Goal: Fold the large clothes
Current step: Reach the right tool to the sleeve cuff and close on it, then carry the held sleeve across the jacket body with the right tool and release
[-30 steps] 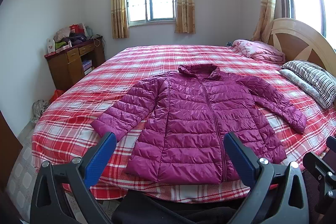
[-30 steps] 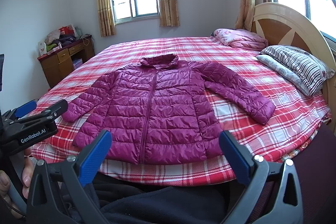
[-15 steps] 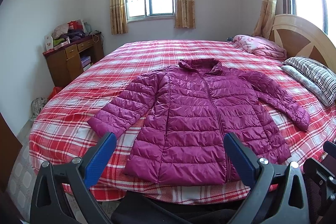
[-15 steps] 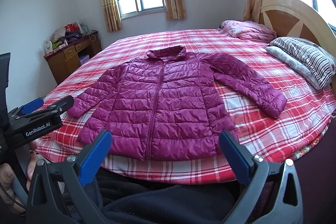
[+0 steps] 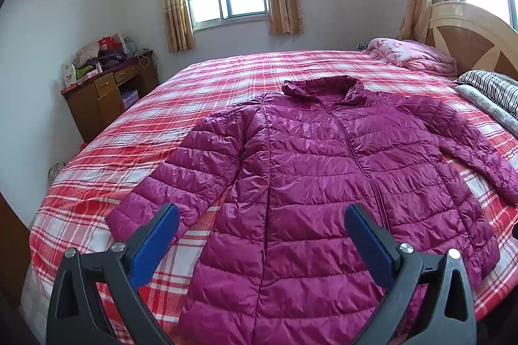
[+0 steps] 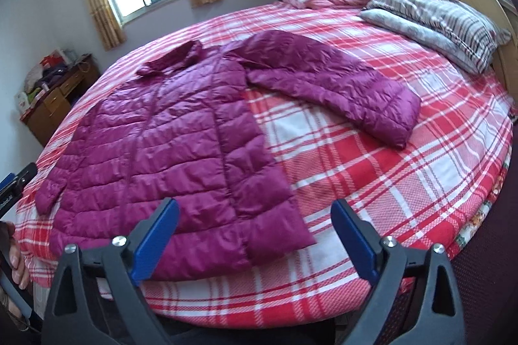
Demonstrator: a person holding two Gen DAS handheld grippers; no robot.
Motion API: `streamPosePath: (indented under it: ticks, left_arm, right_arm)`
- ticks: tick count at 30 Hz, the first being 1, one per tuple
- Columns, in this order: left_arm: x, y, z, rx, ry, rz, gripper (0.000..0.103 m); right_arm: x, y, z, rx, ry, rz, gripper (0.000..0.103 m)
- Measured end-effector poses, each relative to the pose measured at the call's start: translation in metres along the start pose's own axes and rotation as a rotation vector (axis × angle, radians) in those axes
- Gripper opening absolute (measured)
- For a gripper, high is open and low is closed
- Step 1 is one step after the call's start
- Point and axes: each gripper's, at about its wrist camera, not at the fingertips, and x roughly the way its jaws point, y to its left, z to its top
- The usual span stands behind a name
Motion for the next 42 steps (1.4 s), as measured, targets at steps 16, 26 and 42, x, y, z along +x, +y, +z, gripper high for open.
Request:
streamPosePath:
  ticks: [16, 26, 42]
  left_arm:
    - [0.124, -0.030, 0.035, 0.032, 0.059, 0.051, 0.102]
    - [0.171, -0.005, 0.039, -0.010, 0.108, 0.112, 0.102]
    - [0.179, 0.008, 0.036, -0.070, 0.134, 0.090, 0.102]
  right_arm:
    - [0.065, -0.115, 0.076, 0.207, 0.014, -0.165, 0.088]
    - [0.104, -0.159, 0.101, 0.325, 0.034, -0.232, 0.075]
    - [0.080, -0.131, 0.139, 0.148, -0.063, -0.257, 0.016]
